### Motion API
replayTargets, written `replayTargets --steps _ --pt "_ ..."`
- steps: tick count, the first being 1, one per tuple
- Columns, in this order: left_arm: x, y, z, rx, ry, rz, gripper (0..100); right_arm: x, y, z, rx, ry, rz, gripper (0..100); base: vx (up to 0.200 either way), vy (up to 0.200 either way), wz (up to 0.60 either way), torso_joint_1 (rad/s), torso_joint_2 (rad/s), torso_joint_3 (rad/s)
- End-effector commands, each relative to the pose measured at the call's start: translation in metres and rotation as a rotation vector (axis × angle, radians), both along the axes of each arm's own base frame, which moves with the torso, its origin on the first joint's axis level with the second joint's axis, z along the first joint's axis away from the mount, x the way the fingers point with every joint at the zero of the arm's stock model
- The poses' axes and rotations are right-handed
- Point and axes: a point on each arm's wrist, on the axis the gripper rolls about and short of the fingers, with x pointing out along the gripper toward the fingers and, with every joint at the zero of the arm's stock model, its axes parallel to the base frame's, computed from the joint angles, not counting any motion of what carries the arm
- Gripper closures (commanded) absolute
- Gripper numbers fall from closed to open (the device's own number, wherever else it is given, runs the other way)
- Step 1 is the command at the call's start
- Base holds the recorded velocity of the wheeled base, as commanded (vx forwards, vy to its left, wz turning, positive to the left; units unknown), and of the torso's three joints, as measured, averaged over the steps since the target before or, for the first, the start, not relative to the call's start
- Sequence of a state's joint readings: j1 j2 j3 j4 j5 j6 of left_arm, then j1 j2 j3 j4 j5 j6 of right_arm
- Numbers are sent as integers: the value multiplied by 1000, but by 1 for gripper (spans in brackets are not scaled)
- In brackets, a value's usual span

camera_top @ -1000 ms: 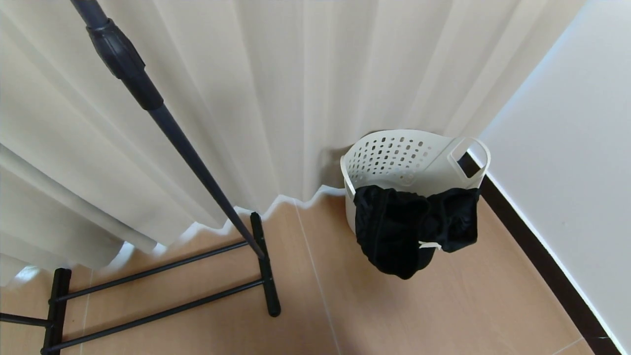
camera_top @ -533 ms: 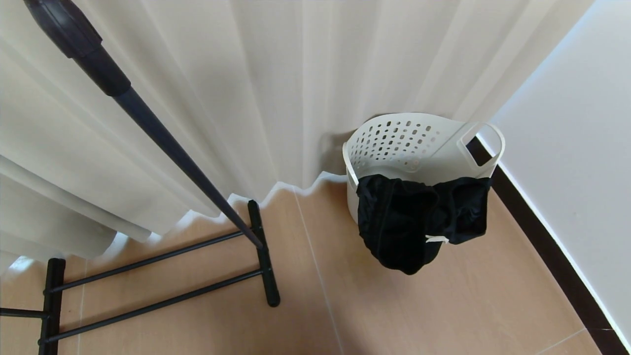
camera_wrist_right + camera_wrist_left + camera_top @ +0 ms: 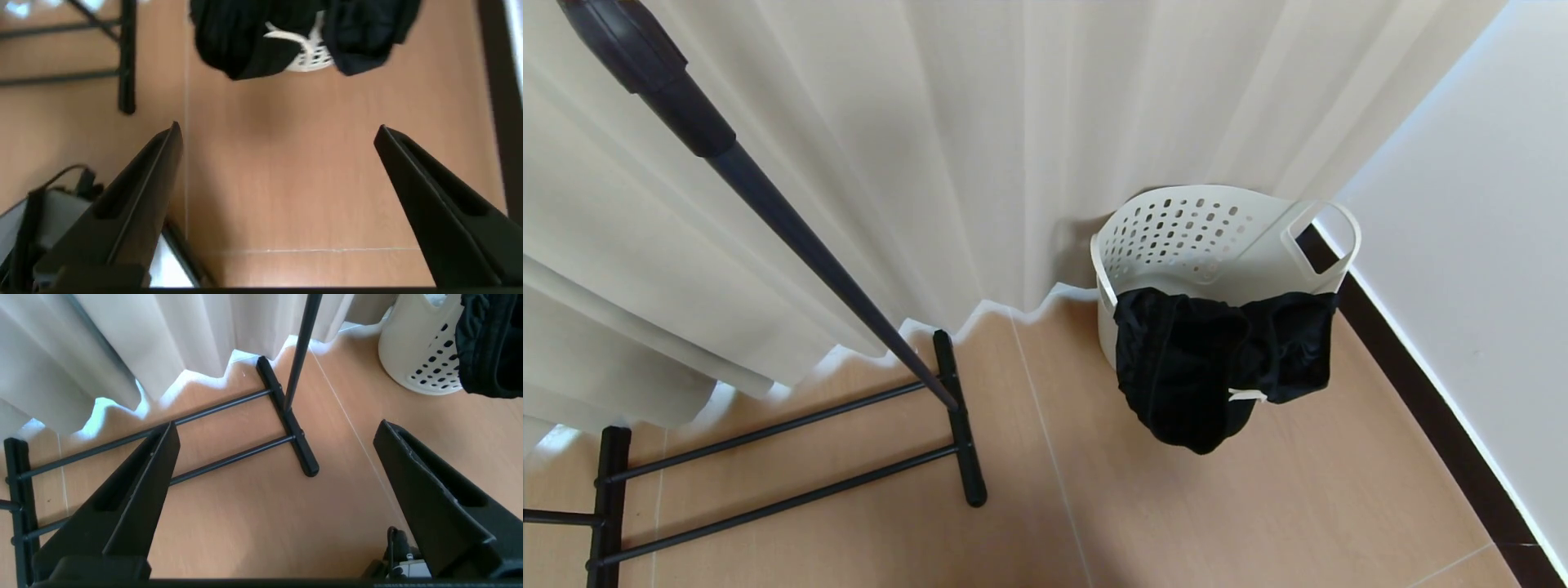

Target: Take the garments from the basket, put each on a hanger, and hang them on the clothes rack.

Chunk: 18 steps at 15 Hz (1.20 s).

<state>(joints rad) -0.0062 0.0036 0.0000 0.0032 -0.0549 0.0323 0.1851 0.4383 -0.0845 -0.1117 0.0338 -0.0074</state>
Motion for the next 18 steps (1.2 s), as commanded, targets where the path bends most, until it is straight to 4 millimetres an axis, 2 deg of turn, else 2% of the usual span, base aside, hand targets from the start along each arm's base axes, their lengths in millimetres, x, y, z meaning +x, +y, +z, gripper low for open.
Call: replayTargets --steps 1,3,4,6,7,8,9,10,11,12,13,16,18 --pt "0 0 0 0 -1 0 0 71 33 41 -131 218 236 0 0 0 0 0 0 0" --pt "0 0 0 0 -1 0 0 116 50 55 -268 242 291 0 0 0 0 0 0 0" --pt "0 0 0 0 -1 0 0 128 55 57 -314 244 310 0 0 0 0 0 0 0" --pt "0 0 0 0 -1 0 0 180 75 59 -539 240 354 0 0 0 0 0 0 0" --pt "0 0 0 0 -1 0 0 195 80 59 -608 235 342 0 0 0 0 0 0 0" --pt "0 0 0 0 -1 0 0 220 89 63 -740 211 318 0 0 0 0 0 0 0" --pt "0 0 0 0 -1 0 0 222 90 63 -748 211 316 0 0 0 0 0 0 0" --pt "0 0 0 0 -1 0 0 249 108 62 -888 196 289 0 0 0 0 0 0 0" --pt "0 0 0 0 -1 0 0 268 127 57 -951 203 248 0 0 0 0 0 0 0" --pt "0 0 0 0 -1 0 0 275 133 53 -966 210 235 0 0 0 0 0 0 0" --pt "0 0 0 0 -1 0 0 304 148 40 -1012 238 169 0 0 0 0 0 0 0" --pt "0 0 0 0 -1 0 0 338 162 24 -1042 255 105 0 0 0 0 0 0 0" --pt "0 0 0 0 -1 0 0 348 160 23 -1040 256 74 0 0 0 0 0 0 0"
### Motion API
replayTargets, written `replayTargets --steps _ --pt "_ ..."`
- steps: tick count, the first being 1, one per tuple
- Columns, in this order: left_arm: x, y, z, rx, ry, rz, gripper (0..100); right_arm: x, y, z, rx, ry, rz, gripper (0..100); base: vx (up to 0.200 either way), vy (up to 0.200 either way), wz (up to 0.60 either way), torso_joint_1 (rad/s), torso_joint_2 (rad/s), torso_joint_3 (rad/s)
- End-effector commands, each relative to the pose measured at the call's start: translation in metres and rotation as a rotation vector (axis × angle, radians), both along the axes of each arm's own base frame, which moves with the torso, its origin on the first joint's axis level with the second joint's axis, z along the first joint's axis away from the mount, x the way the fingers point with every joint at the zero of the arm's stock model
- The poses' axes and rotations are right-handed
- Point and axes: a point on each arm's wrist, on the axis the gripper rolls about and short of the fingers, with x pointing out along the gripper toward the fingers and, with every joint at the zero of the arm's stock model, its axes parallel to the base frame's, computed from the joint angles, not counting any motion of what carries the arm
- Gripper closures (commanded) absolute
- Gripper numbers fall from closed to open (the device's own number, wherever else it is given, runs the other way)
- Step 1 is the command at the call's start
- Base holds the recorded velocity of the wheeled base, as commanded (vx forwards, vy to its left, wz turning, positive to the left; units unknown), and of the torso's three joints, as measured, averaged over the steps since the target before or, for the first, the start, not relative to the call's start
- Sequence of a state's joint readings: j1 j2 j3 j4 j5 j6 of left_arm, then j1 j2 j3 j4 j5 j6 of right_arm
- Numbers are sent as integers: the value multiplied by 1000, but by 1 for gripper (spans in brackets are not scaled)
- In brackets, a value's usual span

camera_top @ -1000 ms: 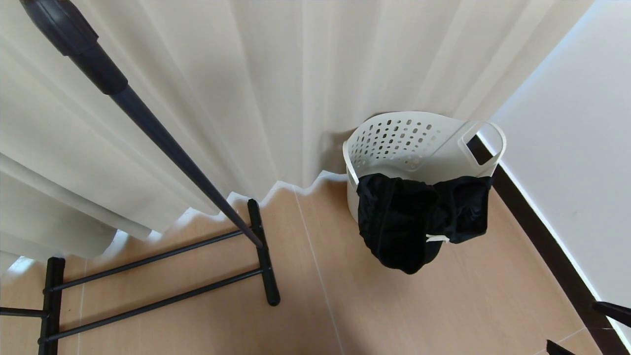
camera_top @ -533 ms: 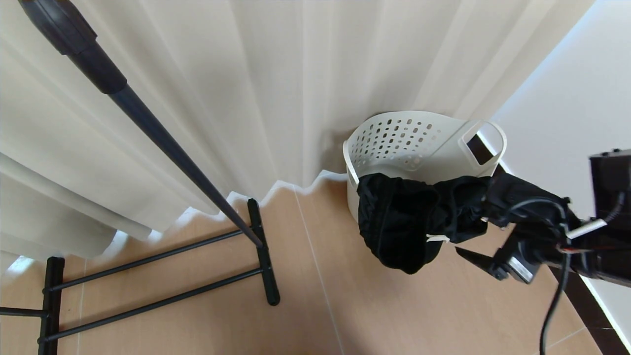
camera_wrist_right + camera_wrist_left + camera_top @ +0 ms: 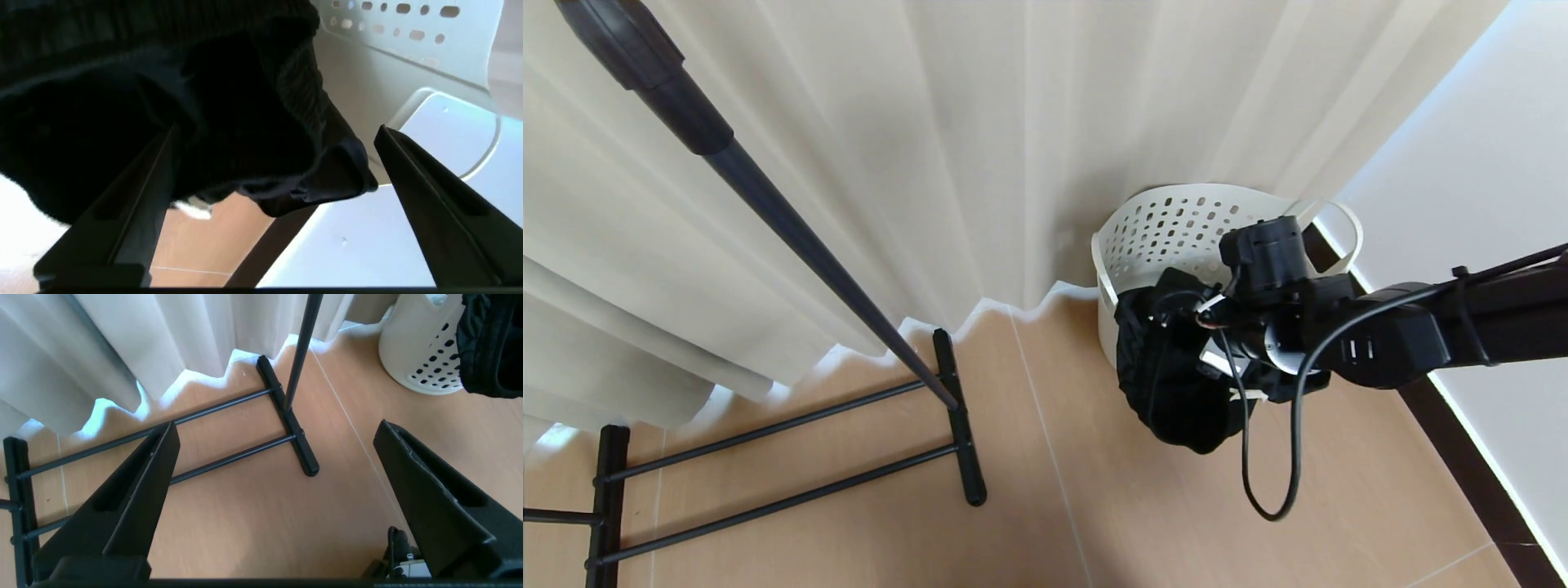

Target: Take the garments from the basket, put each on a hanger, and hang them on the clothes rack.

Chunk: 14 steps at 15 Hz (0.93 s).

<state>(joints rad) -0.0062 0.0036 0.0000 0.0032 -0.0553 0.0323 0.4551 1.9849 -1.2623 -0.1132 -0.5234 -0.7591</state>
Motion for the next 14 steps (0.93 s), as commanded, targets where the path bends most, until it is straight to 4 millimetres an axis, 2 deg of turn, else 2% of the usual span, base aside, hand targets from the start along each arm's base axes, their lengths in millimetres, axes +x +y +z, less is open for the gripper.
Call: replayTargets --steps 1,5,9,10,14 --pt "0 0 0 0 -1 0 0 25 2 -22 -18 24 -31 0 0 0 0 0 0 0" --pt "0 0 0 0 -1 0 0 47 -8 -14 7 -26 -81 0 0 0 0 0 0 0" --pt "0 0 0 0 -1 0 0 51 -13 -14 58 -38 -111 0 0 0 0 0 0 0" --pt "0 0 0 0 -1 0 0 52 -15 -14 62 -39 -115 100 0 0 0 0 0 0" --pt "0 0 0 0 -1 0 0 49 -16 -8 212 -59 -169 100 0 0 0 0 0 0"
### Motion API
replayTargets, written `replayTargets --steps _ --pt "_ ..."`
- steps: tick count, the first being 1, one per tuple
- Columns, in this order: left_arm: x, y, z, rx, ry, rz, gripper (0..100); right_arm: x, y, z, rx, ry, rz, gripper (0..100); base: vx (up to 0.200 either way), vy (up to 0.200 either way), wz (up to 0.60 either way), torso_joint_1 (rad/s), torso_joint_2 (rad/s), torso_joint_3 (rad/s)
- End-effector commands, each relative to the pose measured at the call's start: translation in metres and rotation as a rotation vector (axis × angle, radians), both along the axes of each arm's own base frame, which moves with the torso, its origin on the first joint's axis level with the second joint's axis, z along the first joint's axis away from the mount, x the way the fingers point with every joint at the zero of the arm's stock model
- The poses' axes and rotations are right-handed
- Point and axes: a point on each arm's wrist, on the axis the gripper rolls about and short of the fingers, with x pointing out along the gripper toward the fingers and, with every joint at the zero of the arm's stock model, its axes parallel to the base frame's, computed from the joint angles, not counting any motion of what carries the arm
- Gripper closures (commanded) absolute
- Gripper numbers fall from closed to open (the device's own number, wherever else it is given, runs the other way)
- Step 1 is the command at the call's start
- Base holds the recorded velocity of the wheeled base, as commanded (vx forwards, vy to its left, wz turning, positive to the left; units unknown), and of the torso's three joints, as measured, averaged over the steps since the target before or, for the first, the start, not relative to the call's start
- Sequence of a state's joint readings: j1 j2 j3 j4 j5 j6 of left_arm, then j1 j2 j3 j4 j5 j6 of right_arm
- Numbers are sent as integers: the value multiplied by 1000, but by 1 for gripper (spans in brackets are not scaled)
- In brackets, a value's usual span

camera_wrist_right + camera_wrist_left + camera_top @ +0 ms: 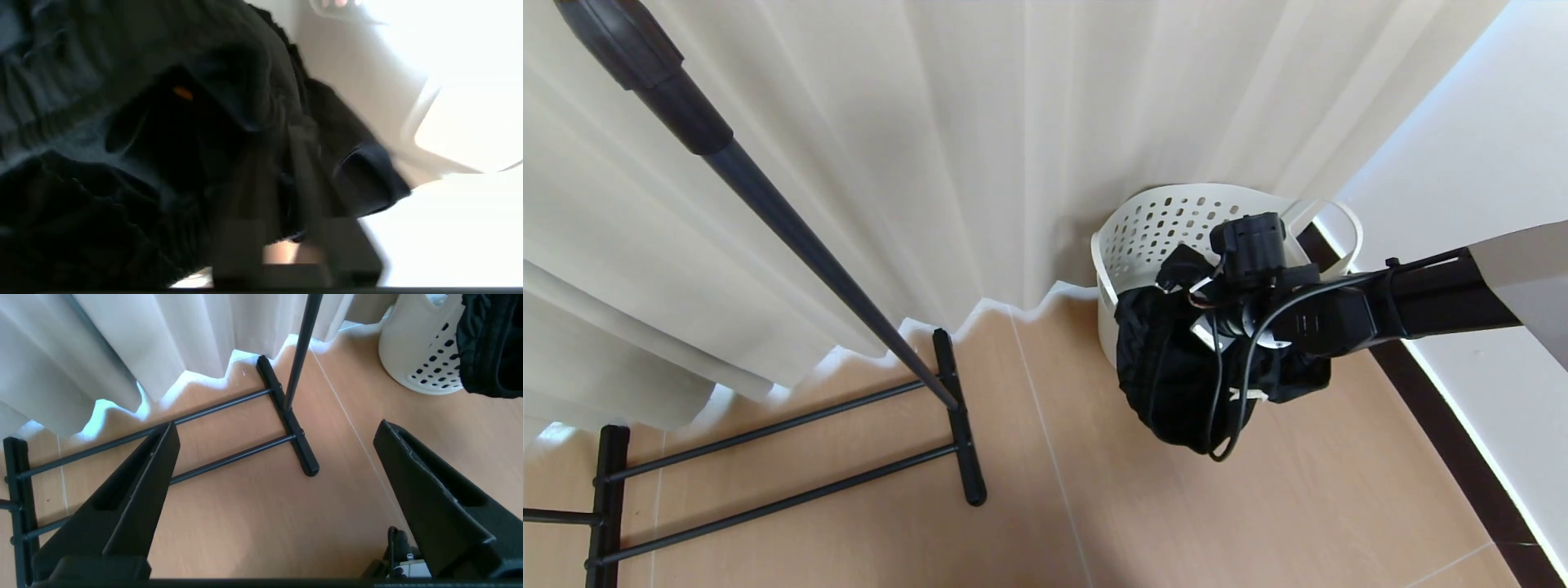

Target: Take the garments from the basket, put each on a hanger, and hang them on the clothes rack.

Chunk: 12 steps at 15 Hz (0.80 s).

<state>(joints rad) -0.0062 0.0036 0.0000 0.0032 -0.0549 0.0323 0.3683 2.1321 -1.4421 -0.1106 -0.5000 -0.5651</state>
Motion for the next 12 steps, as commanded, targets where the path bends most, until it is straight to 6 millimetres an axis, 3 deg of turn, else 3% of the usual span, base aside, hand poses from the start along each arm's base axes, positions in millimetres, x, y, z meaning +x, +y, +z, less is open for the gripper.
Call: replayTargets --steps 1,2,6,8,10,11,12 --pt "0 0 0 0 -1 0 0 -9 -3 9 75 -17 -28 100 0 0 0 0 0 0" --pt "0 0 0 0 -1 0 0 -17 -4 15 114 -27 -40 100 0 0 0 0 0 0" --pt "0 0 0 0 -1 0 0 -89 -14 61 333 -104 -41 100 0 0 0 0 0 0" --pt "0 0 0 0 -1 0 0 -153 -19 93 488 -177 8 100 0 0 0 0 0 0" --pt "0 0 0 0 -1 0 0 -198 -21 109 590 -217 77 100 0 0 0 0 0 0" --pt "0 0 0 0 -1 0 0 -209 -21 112 610 -223 97 100 0 0 0 0 0 0" --pt "0 0 0 0 -1 0 0 -235 -23 116 648 -234 155 100 0 0 0 0 0 0"
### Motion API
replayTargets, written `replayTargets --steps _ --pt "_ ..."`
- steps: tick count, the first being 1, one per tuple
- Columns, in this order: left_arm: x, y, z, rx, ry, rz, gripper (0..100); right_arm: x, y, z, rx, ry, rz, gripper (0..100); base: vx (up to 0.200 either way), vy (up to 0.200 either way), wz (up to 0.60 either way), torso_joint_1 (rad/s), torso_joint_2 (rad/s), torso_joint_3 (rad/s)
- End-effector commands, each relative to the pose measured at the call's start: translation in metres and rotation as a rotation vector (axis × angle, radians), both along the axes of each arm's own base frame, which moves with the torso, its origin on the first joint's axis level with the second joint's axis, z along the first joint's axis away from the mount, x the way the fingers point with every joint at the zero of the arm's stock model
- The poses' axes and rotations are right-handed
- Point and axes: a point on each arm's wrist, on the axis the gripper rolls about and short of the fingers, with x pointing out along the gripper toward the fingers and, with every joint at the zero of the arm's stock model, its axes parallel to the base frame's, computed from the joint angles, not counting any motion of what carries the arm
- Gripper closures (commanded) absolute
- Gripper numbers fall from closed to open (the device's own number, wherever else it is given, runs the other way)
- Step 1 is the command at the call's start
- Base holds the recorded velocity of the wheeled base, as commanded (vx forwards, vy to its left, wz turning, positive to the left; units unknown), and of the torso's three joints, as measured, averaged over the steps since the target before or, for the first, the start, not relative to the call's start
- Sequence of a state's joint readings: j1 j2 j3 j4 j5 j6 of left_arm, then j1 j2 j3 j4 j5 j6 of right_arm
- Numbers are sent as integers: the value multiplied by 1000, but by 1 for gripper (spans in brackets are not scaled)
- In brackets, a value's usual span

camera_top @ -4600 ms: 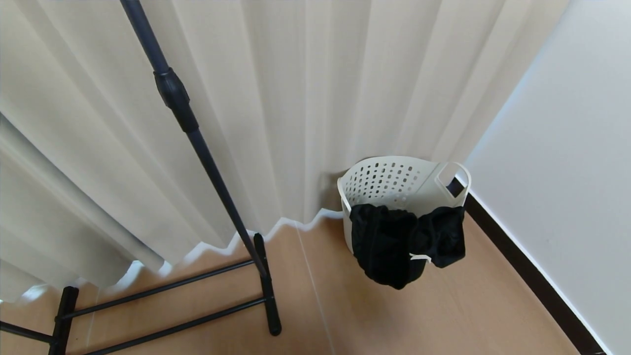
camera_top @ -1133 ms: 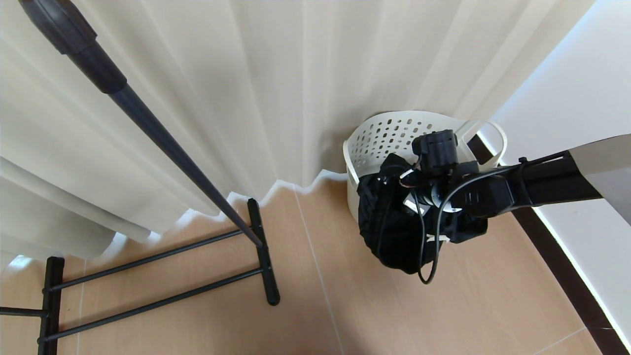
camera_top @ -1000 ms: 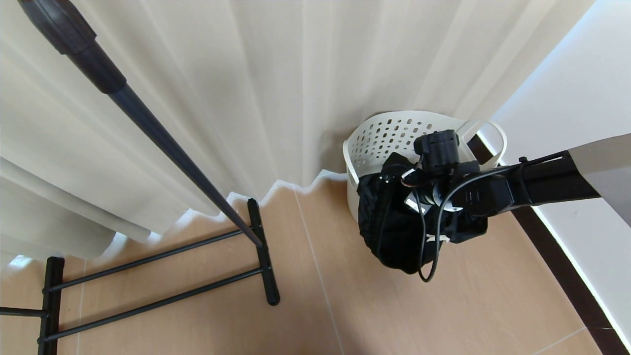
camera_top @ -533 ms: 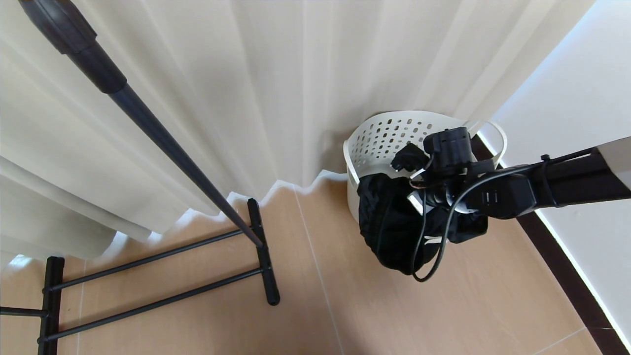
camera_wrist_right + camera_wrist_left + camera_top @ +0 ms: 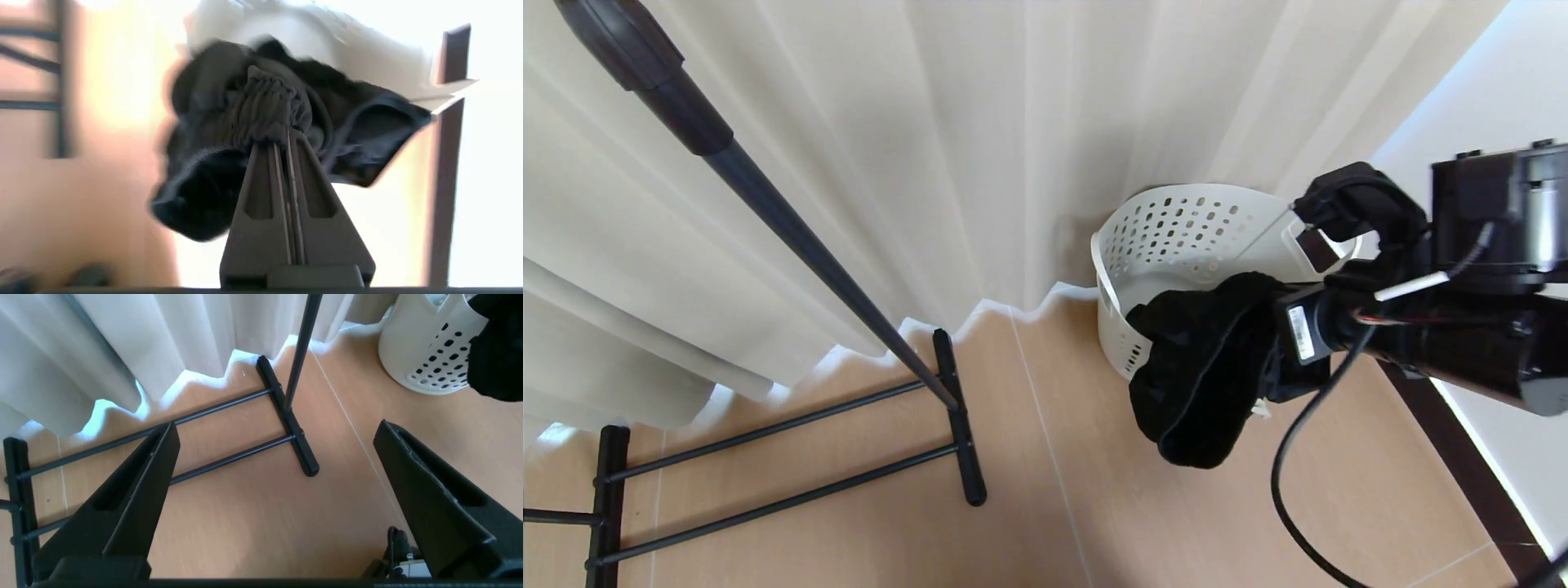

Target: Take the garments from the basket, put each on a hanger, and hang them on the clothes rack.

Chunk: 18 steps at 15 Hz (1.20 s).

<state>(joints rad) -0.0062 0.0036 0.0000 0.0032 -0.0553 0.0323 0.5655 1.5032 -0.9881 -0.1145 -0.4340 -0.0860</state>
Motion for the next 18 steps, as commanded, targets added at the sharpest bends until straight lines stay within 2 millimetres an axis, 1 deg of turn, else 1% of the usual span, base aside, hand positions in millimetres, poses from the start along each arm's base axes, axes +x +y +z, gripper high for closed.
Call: replayTargets --steps 1,2,4,8,11,16,18 --pt "0 0 0 1 -1 0 0 -71 -15 25 113 -106 117 100 0 0 0 0 0 0" --pt "0 0 0 1 -1 0 0 -89 -23 21 128 -115 152 100 0 0 0 0 0 0" --pt "0 0 0 3 -1 0 0 -100 -32 12 151 -106 152 100 0 0 0 0 0 0" --pt "0 0 0 4 -1 -1 0 -99 -31 7 157 -112 156 100 0 0 0 0 0 0" --pt "0 0 0 4 -1 -5 0 -93 -26 2 142 -89 152 100 0 0 0 2 1 17" --pt "0 0 0 3 -1 -3 0 -93 -25 4 155 -109 153 100 0 0 0 0 1 159" --pt "0 0 0 3 -1 -1 0 -94 -26 -1 146 -97 152 100 0 0 0 0 0 205"
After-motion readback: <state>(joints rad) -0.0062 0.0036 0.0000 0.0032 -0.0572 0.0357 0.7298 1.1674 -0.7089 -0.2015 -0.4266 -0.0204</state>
